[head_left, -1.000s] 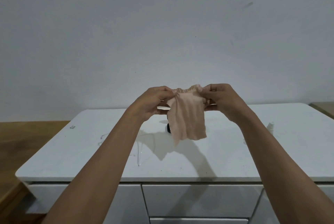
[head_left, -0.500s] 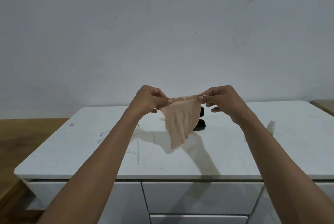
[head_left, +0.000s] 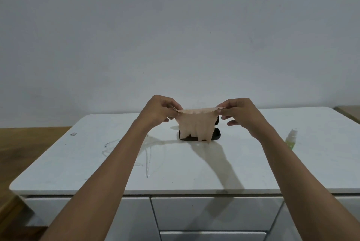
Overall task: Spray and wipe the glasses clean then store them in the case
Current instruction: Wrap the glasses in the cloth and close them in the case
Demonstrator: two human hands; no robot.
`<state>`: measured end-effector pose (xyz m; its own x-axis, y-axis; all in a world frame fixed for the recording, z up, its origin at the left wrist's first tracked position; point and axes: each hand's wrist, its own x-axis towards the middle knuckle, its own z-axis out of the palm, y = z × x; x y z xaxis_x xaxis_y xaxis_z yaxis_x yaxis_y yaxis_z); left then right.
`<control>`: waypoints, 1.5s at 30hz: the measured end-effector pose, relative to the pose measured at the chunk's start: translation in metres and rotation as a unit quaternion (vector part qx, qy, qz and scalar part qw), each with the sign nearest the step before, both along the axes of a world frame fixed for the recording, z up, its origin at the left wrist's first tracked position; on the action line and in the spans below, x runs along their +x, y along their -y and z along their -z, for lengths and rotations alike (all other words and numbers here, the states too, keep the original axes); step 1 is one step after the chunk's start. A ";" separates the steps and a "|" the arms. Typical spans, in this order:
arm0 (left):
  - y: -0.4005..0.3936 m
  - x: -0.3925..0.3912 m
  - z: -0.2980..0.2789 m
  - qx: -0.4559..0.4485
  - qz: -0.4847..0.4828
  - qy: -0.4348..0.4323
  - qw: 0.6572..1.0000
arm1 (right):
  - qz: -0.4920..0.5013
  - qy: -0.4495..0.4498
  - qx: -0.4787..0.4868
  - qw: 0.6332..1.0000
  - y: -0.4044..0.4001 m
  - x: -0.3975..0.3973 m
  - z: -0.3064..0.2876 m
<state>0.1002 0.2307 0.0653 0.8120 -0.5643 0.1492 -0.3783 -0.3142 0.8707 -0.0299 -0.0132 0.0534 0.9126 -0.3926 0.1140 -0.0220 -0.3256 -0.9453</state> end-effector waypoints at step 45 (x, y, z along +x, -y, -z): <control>0.020 -0.031 0.121 0.339 0.040 0.279 0.898 | 0.101 -0.171 -0.271 0.942 -0.036 0.021 0.100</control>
<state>0.0694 0.2102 -0.0561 0.6708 -0.7318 0.1207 -0.7407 -0.6530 0.1579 -0.0090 0.0226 -0.0466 0.8456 -0.5303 0.0610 -0.4077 -0.7153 -0.5675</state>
